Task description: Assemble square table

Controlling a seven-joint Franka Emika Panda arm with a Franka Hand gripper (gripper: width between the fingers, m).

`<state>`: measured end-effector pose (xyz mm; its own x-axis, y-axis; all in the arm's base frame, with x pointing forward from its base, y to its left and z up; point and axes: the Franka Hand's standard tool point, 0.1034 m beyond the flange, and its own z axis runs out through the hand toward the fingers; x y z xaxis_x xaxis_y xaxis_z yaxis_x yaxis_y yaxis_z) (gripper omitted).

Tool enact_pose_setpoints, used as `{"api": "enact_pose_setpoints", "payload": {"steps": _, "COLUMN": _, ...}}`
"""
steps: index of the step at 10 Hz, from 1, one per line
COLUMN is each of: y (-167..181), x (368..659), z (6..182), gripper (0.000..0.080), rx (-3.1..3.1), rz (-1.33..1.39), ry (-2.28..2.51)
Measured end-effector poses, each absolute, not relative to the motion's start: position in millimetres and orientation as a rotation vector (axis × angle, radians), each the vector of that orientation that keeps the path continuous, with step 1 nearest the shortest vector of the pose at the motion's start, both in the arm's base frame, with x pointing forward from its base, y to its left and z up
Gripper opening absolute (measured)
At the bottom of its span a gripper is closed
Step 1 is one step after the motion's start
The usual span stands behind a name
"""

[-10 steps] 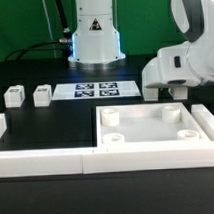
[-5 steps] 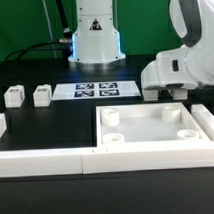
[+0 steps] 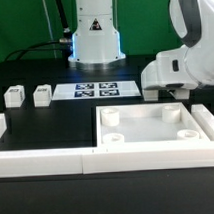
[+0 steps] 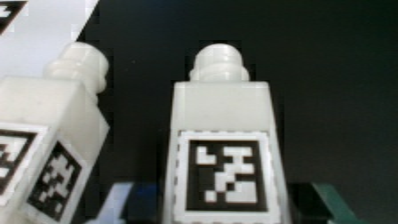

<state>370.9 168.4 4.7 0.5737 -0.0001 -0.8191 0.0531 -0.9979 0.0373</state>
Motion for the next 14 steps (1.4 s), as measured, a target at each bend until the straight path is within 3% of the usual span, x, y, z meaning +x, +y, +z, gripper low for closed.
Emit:
{"api": "enact_pose_setpoints", "payload": {"steps": 6, "y": 167.5, "x": 372.6, "z": 6.5, "gripper": 0.0291, "rx": 2.74, "rz": -1.421, "ry": 0.048}}
{"api": "enact_pose_setpoints", "payload": {"steps": 9, "y": 127.4, "x": 402.2, "z": 87.0, "gripper": 0.0291, "rx": 2.844, "rz": -1.341, "ry": 0.095}}
{"api": "enact_pose_setpoints", "payload": {"steps": 10, "y": 122.9, "x": 400.6, "z": 96.3, "gripper": 0.0291, "rx": 2.845, "rz": -1.338, "ry": 0.087}}
{"api": "enact_pose_setpoints", "payload": {"steps": 14, "y": 124.6, "x": 416.0, "z": 98.6, "gripper": 0.0291, "rx": 3.048, "rz": -0.826, "ry": 0.082}}
